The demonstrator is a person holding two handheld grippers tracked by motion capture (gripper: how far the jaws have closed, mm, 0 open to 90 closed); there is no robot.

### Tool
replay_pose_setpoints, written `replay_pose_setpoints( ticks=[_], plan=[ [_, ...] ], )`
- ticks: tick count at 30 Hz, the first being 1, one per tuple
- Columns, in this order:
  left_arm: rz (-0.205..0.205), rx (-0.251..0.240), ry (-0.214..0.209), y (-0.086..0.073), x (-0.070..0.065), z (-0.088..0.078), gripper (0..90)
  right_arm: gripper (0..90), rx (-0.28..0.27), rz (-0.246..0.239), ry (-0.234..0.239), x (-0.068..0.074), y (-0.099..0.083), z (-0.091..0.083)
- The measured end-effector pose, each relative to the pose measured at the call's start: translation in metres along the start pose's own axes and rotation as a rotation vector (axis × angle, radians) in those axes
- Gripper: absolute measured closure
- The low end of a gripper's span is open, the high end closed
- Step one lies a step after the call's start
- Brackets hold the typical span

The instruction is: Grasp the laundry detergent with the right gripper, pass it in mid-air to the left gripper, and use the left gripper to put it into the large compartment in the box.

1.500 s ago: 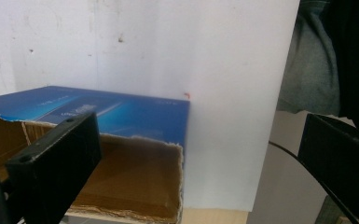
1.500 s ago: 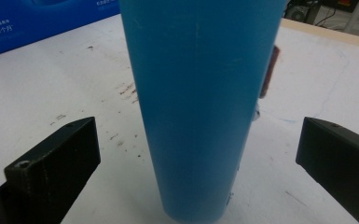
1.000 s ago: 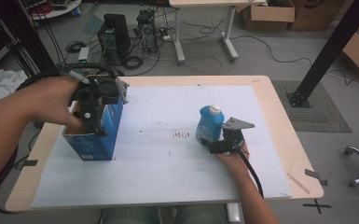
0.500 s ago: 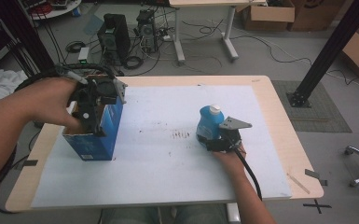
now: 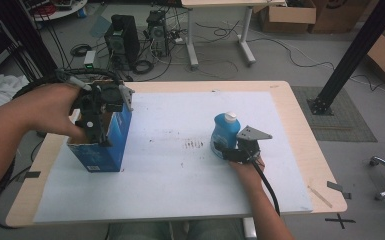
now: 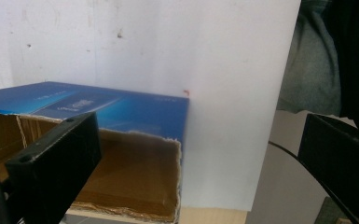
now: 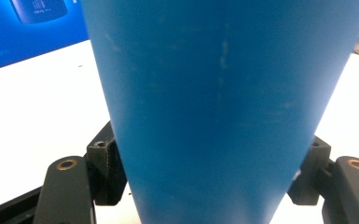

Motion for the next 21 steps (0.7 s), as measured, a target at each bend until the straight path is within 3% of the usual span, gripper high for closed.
replay_pose_setpoints(
  ticks=[21],
  plan=[
    [-0.001, 0.0, -0.003, 0.0047, 0.0014, 0.0029, 0.1, 38.7, -0.03, -0.014, 0.0, 0.0008, 0.0024, -0.002]
  ],
)
Point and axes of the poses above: each handheld gripper's, and its own axes: z roughly forward along the jaws, y roughly out of its top, x roughly to its left, the point moved 8 cm from there along z, roughly forward along the jaws, and after that the axes turned 3 degrees about z, right-handed, at the moved point
